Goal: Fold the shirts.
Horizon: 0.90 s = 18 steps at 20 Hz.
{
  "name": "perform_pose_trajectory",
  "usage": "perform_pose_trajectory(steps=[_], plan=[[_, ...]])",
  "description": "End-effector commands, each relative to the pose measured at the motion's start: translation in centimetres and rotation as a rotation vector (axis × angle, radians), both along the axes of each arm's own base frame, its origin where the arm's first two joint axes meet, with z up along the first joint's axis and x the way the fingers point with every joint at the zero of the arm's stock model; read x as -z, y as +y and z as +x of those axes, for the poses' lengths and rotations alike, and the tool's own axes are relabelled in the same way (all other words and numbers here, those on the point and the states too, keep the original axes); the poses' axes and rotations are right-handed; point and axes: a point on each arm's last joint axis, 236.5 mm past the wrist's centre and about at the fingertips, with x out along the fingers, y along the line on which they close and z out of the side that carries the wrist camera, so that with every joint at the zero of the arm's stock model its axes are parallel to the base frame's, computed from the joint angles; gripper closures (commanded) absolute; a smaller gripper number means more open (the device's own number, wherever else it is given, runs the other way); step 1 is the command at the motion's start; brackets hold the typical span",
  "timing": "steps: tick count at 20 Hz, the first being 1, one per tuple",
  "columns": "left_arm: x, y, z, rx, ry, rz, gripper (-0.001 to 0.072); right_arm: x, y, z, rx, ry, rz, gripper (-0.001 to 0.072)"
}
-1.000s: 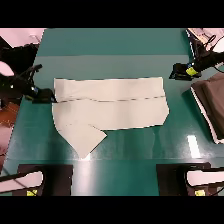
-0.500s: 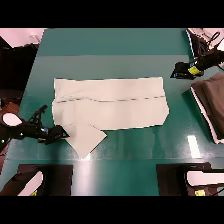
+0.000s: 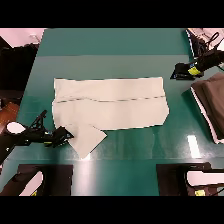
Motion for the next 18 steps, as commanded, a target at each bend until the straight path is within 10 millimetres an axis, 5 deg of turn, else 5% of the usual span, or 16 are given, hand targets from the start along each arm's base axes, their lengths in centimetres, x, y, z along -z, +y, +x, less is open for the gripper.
perform_pose_trajectory(steps=[1,3,11,18], plan=[[0.1,0.1,0.8,-0.026,-0.033,0.000,0.0538,0.5,0.2,-1.8,-0.039,0.069,-0.001,0.0328],[-0.1,0.0,1.1,-0.013,-0.059,-0.005,0.0676,1.7,0.3,-3.6,-0.045,0.118,0.003,0.0328],[-0.3,-0.5,0.7,0.052,-0.080,-0.016,0.0677,11.0,1.0,-15.7,0.074,0.372,0.122,0.0326],[-0.4,-0.6,0.6,0.060,-0.078,-0.019,0.0677,15.3,3.2,-16.2,0.197,0.327,0.221,0.0327]])
